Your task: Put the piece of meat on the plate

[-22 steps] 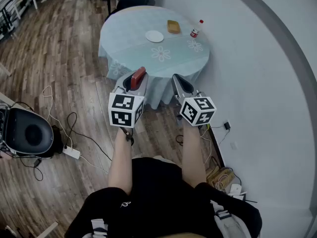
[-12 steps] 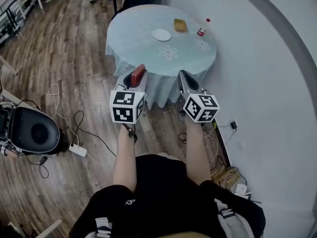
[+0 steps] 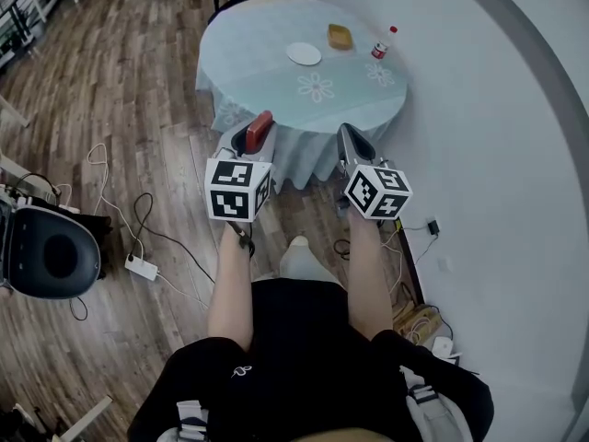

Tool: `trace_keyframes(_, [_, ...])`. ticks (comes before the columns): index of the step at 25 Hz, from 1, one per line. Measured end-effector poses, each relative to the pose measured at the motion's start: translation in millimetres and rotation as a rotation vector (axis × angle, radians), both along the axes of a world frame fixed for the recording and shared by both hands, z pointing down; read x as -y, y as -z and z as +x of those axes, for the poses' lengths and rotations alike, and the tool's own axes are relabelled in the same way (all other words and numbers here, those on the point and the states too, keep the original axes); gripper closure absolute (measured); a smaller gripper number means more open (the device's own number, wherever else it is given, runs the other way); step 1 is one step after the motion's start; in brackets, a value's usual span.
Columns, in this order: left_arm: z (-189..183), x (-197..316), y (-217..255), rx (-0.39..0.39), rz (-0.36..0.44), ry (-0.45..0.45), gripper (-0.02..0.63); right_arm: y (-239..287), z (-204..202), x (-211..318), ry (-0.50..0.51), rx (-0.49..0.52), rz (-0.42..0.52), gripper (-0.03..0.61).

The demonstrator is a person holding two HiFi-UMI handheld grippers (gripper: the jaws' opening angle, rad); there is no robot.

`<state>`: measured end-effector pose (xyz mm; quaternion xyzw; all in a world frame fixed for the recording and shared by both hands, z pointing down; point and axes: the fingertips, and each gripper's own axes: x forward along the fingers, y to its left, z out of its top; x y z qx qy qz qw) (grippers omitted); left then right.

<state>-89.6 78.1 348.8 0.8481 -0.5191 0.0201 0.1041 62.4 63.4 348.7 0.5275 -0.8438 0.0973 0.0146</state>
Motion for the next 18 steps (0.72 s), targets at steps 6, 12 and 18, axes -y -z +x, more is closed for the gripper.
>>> trace_keyframes(6, [-5.5,29.0,-6.2,-0.012,0.000,0.021,0.519,3.7,-3.1,29.5,0.021,0.013,0.041,0.568])
trace_keyframes(12, [5.6,91.6,-14.4,0.003,0.004,0.011,0.520,-5.3,-3.9,98.3,0.032,0.046,0.056,0.568])
trace_keyframes(18, [1.4,185.2,-30.2,0.024,-0.042,0.034,0.519,-14.7,-5.6,198.8,0.049,0.079,0.042,0.568])
